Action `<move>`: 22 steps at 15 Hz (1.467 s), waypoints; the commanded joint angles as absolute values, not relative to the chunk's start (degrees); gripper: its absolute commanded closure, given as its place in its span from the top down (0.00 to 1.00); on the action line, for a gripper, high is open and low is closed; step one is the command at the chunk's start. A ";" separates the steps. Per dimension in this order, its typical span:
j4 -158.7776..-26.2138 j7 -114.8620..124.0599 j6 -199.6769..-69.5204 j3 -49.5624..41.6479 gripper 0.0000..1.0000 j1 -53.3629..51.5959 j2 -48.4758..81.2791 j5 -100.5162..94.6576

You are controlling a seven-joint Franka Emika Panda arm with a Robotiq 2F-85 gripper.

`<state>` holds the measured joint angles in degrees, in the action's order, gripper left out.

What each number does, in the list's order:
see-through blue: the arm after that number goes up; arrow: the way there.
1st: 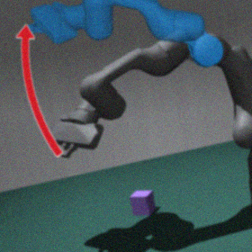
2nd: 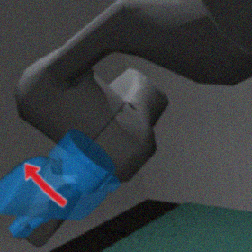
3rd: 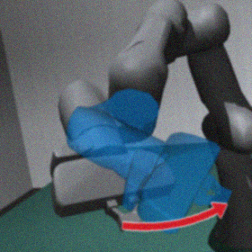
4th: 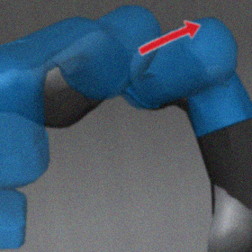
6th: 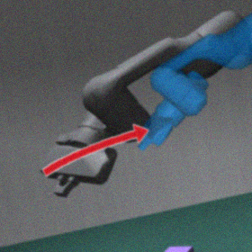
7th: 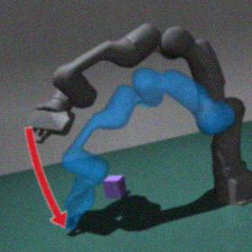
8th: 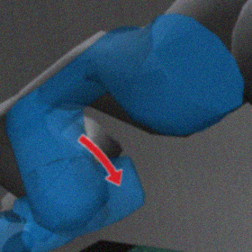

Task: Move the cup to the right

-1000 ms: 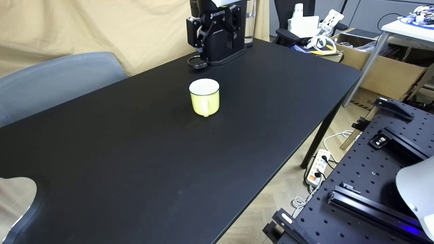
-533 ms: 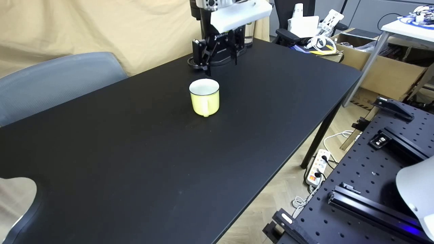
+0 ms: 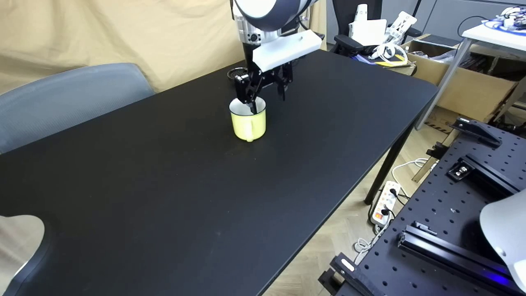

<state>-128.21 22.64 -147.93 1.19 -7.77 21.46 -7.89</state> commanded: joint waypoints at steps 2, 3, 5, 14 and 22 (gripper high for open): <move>-124.56 24.30 -147.59 -0.76 0.53 -9.84 25.59 -6.61; -124.23 24.18 -147.64 -0.87 0.45 -10.00 26.03 -6.25; -123.74 24.01 -147.73 -0.95 0.32 -10.18 26.53 -5.29; -123.59 23.52 -147.29 -1.18 0.02 -10.38 26.03 -2.87; -121.87 25.04 -141.56 -6.49 0.02 -8.67 20.82 -4.54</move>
